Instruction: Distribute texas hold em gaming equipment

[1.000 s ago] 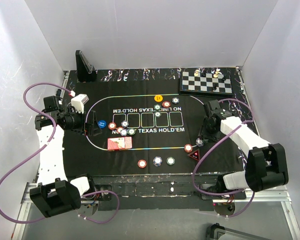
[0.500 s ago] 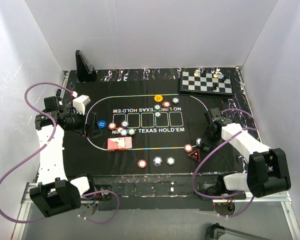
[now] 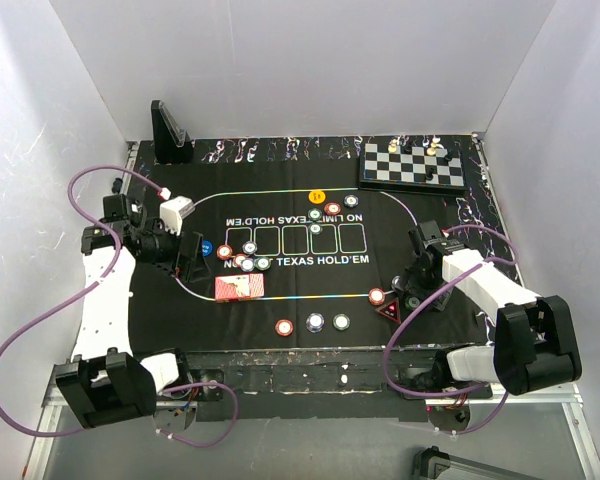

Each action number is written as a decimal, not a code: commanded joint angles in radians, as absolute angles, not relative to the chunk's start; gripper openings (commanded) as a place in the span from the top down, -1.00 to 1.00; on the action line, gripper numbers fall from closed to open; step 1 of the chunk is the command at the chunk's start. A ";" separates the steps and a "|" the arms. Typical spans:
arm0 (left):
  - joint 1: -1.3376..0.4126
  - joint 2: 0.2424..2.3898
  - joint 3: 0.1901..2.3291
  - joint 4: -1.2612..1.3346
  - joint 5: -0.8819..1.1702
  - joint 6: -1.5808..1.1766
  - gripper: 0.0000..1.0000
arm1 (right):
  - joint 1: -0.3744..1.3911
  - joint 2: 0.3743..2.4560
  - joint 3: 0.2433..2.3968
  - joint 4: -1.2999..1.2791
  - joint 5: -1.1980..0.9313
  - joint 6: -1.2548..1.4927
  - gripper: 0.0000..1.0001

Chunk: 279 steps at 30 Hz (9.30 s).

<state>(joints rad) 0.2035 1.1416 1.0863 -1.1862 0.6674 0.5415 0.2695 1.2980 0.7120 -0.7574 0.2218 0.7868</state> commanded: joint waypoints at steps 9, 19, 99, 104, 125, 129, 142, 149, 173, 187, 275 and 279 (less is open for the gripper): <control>-0.063 1.161 0.943 -1.055 0.575 0.649 -0.99 | 0.443 1.209 0.998 -0.906 0.201 0.782 -0.61; -0.106 1.189 0.887 -0.933 0.601 0.928 -0.99 | 0.623 1.328 1.129 -0.744 -0.089 0.614 -0.68; -0.345 1.333 1.103 -1.015 0.632 0.947 0.77 | 0.680 1.407 1.020 -0.166 -0.578 0.773 -0.72; -0.368 1.318 1.247 -1.097 0.655 0.876 0.94 | 0.715 1.431 1.034 -0.009 -0.636 0.870 -0.73; -0.462 1.270 1.370 -1.131 0.607 0.750 1.00 | 0.781 1.492 1.061 0.169 -0.653 0.988 -0.74; -0.483 1.266 1.390 -1.127 0.601 0.733 1.00 | 0.793 1.525 1.084 0.190 -0.660 1.009 -0.64; -0.531 1.229 1.393 -1.126 0.572 0.698 1.00 | 0.799 1.542 1.029 0.400 -0.703 1.180 0.10; -0.531 1.190 1.361 -1.048 0.540 0.669 -0.24 | 0.808 1.500 0.963 0.416 -0.695 1.219 0.49; -0.529 0.959 1.042 -0.787 0.586 0.684 -0.96 | 0.850 1.463 0.971 0.437 -0.657 1.197 0.66; -0.512 0.996 1.035 -0.848 0.641 0.707 -0.91 | 0.858 1.442 1.002 0.413 -0.644 1.184 0.66; -0.482 0.973 1.074 -0.983 0.701 0.646 0.21 | 0.816 1.390 0.931 0.175 -0.649 1.081 0.08; -0.482 0.969 1.065 -0.974 0.709 0.634 0.22 | 0.804 1.373 0.927 0.160 -0.646 1.077 0.10</control>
